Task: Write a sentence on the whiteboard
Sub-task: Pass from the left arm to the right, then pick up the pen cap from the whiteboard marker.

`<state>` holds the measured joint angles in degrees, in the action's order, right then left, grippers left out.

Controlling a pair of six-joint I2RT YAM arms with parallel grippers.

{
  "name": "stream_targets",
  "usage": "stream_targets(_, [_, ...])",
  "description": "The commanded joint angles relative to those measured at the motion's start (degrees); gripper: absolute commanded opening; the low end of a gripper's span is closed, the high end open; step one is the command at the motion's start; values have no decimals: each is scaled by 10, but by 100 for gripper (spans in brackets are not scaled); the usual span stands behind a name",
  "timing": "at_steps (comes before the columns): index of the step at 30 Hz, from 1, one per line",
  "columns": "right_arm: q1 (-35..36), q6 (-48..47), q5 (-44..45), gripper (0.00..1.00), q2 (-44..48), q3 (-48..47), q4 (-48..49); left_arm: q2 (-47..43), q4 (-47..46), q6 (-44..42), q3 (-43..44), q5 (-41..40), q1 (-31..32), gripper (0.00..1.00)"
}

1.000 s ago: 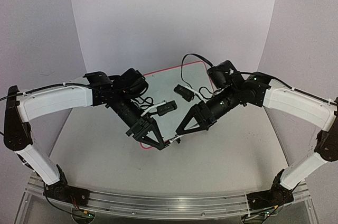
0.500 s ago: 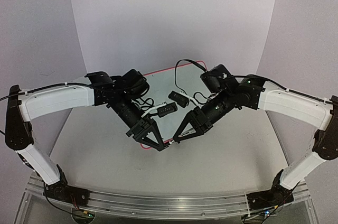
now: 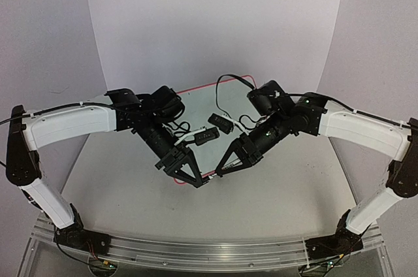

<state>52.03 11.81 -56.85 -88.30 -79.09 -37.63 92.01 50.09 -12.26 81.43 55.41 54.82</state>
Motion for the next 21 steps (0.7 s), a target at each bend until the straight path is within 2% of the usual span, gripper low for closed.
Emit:
stream_targets(1, [5, -7, -14, 0, -2, -13, 8, -16, -22, -4, 14, -9, -6, 0])
stream_targets(5, [6, -13, -9, 0, 4, -14, 10, -21, -34, 3, 9, -9, -8, 2])
stream_targets(10, [6, -14, -3, 0, 8, -18, 12, -24, -38, 5, 7, -2, -8, 34])
stream_targets(13, [6, -14, 0, 0, 10, -18, 15, -29, -44, 8, 3, 2, -8, 44])
stream_targets(17, [6, -13, 5, 0, 12, -17, 17, -30, -48, 11, -1, 9, -9, 42])
stream_targets(21, [6, -12, 9, 0, 14, -16, 19, -33, -60, 18, -9, 19, -9, 22])
